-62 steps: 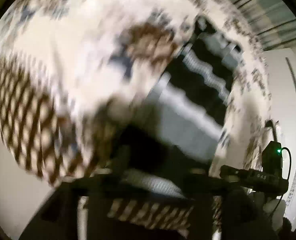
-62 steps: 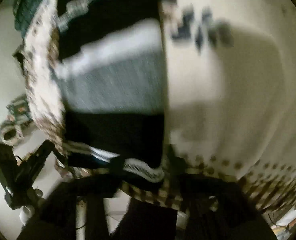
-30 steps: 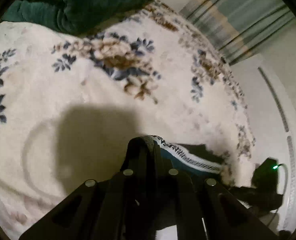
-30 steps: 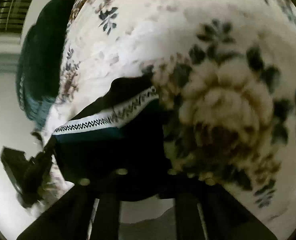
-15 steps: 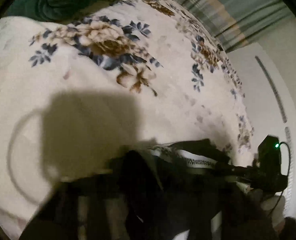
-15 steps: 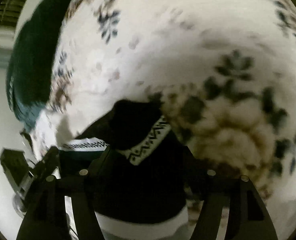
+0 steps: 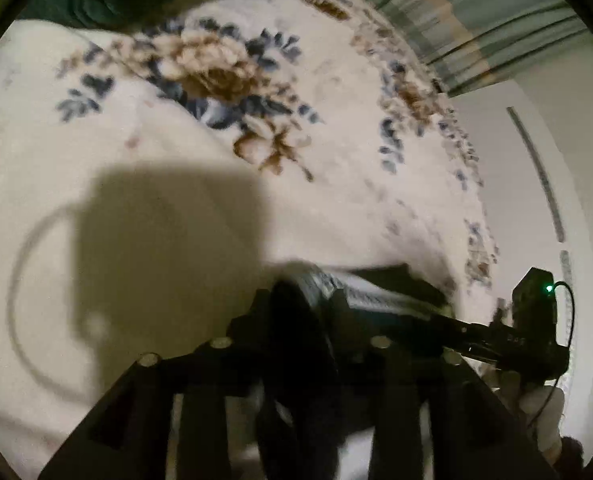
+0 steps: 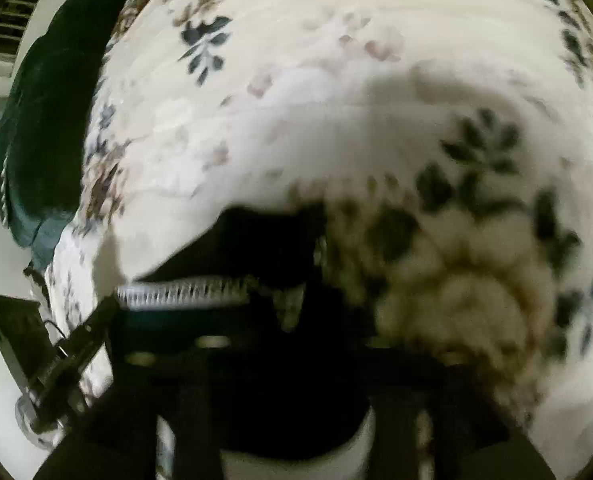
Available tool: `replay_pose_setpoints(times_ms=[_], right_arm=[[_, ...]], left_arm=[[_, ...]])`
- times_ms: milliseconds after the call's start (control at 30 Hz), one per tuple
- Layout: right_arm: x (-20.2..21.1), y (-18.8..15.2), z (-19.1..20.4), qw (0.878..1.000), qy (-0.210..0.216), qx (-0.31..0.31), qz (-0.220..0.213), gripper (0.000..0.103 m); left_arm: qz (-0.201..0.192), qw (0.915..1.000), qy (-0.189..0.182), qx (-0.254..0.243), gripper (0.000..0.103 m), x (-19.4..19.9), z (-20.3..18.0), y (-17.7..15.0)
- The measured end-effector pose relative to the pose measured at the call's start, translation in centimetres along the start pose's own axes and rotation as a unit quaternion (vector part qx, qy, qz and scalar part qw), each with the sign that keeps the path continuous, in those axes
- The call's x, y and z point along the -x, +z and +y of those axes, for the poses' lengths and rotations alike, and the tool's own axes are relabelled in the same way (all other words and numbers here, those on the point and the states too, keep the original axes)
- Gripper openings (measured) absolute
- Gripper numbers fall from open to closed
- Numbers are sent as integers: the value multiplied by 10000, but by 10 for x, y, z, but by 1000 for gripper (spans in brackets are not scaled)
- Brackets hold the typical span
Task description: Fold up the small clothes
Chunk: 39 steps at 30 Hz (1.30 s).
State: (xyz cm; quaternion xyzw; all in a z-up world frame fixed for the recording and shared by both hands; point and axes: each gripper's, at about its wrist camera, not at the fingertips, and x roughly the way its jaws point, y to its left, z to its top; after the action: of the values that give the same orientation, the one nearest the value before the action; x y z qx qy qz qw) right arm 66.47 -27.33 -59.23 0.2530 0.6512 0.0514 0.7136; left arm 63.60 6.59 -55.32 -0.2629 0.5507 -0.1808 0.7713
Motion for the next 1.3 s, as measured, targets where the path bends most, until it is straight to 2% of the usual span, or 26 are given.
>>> replay_pose_setpoints(times_ms=[33,67,133,200,267,367,467,567,700,867,900,967,1000,1033,1067,1167,1300], right_arm=[[10,-12,0,10000,16,71,-14,66],[20,-24,-3,9999,-3,122,7,66],[36,-53,-8,9998,61,152,74,70],[53,-90,-15,9992,323,102,230,74],[70,-134,-28,9979,498,34,411,74],[91,-202,-49,9960,612,-33,651,75],[98,-271,-71,9927,600,-157,1031,75],[97,-335,-96,9878,639,-343,1381,75],[68,-415,-129,9786,592,-652,1861,75],[24,-483,-150,9679,754,-978,2190,76],[19,-490,-151,9676,775,-1015,2179,76],[16,-501,-148,9726,774,-989,1957,75],[17,-504,-147,9745,766,-984,1864,65],[19,-508,-146,9769,703,-980,1762,48],[20,-512,-144,9792,620,-946,1685,7],[27,-522,-134,9827,552,-918,1510,7],[22,-532,-126,9827,355,-864,1599,8]], left_arm=[[-43,10000,-80,-14,52,11,-3,-7],[-145,9996,-214,-69,55,29,-6,-20],[-258,9992,-283,-79,57,53,-10,-44],[-232,9991,-355,19,57,78,-13,-77],[-225,9990,-343,155,57,108,-15,-122],[-168,9994,-69,282,57,143,-17,-185],[66,9985,188,515,57,165,-16,-252],[404,9952,397,797,57,173,-11,-312],[843,9876,672,1143,57,168,8,-376],[1245,9772,1032,1377,57,149,27,-417],[1199,9789,948,1359,57,149,26,-420],[1042,9812,1020,1261,53,151,21,-425],[907,9841,971,1183,15,153,18,-426],[873,9852,953,1121,2,154,15,-428],[870,9855,950,1109,2,154,13,-429],[668,9886,859,1040,2,165,3,-431],[797,9859,861,1189,2,162,21,-439]])
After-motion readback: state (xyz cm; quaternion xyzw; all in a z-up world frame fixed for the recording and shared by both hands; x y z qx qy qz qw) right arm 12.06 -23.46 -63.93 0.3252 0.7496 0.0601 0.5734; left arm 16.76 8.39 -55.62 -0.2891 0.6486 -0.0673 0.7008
